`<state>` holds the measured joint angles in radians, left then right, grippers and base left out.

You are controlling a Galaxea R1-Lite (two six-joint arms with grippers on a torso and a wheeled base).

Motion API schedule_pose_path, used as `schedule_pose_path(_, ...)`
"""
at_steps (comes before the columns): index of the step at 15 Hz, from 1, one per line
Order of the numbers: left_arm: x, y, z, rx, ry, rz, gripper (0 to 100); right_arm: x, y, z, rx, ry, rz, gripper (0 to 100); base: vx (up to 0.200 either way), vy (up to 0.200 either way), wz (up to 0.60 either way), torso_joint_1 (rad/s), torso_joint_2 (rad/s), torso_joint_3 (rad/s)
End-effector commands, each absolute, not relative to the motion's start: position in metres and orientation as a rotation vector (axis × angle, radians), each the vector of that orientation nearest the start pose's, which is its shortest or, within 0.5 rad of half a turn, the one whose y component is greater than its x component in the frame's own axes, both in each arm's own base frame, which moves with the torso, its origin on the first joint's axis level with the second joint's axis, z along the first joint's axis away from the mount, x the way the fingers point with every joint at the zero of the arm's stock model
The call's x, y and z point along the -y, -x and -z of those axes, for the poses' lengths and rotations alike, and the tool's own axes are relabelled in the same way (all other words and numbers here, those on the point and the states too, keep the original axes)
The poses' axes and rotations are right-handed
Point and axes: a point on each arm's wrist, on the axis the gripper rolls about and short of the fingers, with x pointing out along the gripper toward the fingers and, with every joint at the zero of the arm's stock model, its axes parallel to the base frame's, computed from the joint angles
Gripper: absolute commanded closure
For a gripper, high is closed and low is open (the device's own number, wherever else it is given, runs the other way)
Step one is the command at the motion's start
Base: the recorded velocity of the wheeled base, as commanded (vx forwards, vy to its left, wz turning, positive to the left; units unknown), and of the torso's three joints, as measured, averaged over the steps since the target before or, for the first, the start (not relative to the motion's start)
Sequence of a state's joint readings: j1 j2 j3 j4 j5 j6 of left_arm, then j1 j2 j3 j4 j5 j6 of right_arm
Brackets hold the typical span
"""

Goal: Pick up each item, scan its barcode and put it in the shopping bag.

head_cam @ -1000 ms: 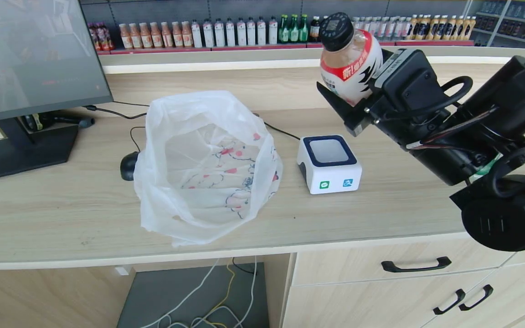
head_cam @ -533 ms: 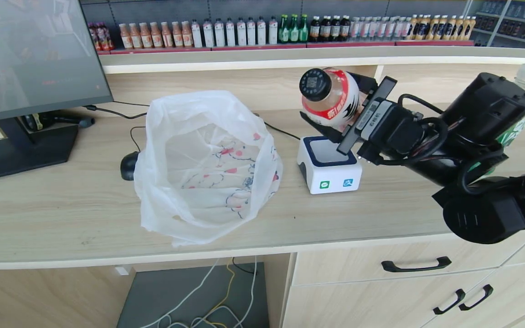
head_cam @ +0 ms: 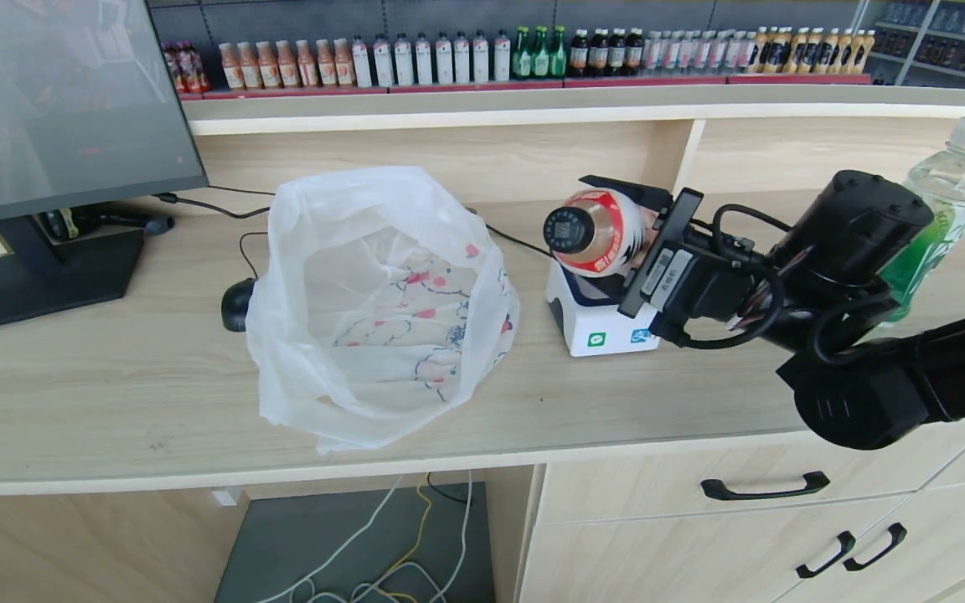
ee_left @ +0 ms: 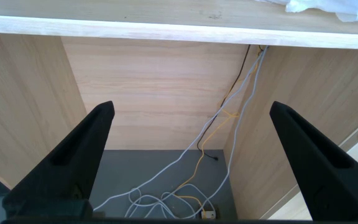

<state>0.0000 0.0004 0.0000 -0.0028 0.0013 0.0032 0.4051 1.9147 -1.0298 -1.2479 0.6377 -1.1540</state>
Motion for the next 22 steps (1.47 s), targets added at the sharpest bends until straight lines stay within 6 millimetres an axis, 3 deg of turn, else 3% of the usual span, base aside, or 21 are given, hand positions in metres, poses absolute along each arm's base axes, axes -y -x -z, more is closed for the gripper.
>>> schedule_pose_path(1,0.000,0.023,-0.076,0.003,-0.003,-0.002,0,-0.152,-0.329,-0.226,0.925,1.085,-0.707,100,0.000,0.000,0.00,0.000,0.00,0.000)
schedule_pose_path(22,0.000,0.023,-0.076,0.003,-0.003,-0.002,0,-0.156,-0.332,-0.218,0.893,1.076,-0.742,100,0.000,0.000,0.00,0.000,0.00,0.000)
